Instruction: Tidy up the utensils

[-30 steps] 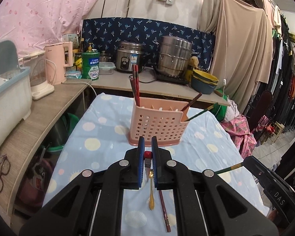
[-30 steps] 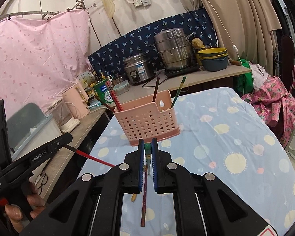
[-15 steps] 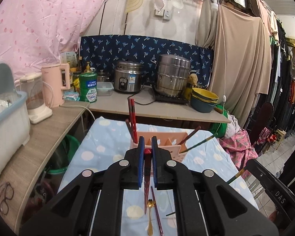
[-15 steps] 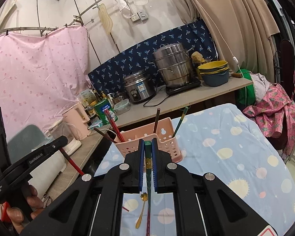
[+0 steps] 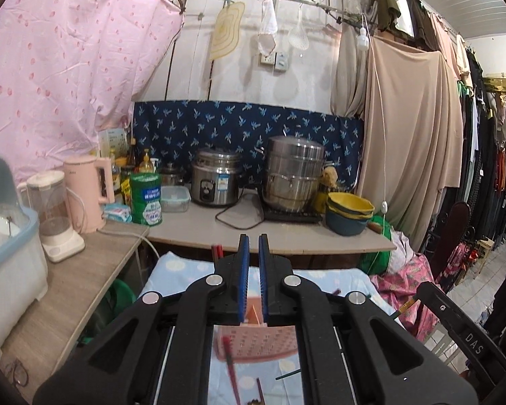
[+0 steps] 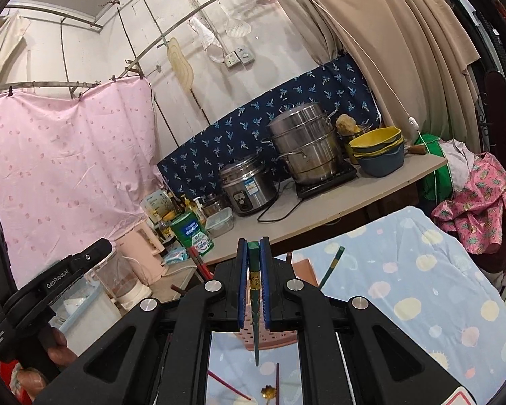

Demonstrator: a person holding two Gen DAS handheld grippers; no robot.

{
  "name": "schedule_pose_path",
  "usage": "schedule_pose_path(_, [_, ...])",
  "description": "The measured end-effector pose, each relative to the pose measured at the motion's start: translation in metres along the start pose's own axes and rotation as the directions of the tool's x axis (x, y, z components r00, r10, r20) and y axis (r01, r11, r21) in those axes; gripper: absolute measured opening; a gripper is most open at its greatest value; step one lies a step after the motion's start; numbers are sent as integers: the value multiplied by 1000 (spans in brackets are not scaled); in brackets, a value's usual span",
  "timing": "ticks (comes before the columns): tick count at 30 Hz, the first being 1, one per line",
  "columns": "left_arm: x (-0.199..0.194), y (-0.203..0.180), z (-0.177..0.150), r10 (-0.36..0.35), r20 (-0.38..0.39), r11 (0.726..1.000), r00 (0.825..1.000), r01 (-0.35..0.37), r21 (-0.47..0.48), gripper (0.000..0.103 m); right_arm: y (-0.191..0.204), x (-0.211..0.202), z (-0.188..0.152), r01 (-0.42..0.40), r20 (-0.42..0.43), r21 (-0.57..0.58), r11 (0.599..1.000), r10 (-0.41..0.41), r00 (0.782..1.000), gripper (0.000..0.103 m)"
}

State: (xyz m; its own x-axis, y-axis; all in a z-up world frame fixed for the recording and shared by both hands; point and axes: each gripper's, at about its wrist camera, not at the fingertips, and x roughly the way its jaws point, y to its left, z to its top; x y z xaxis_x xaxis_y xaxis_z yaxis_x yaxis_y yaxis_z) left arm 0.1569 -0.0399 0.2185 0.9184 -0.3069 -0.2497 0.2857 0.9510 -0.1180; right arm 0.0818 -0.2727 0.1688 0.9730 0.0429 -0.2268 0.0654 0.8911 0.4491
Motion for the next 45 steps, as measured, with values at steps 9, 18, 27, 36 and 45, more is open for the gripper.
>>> schedule_pose_path(9, [8,13,-6,9,-35,1000,999,-8,7,6,10,16,16,-19,23,-17,1000,20,1000,7])
schedule_pose_path(18, [24,65,-121,86,-351,995,932,-96,-9,6,-16,-18,-36,51,-74,-11,999,-52,996,7])
schedule_pose_path(27, [64,107,-176,104,-502,978,859,-180,-105,38,-28,-35,-55,90,-106,12,996,-88,990,7])
schedule_pose_path(36, [136,125,-182,123,-553,960,824,-240,-144,47,-22,-22,-54,94,-118,-11,996,-94,988,7])
schedule_pose_path(45, [214,148,-207,163,-618,948,769,-296,-118,46,-28,12,-43,135,-123,-6,991,-134,983,7])
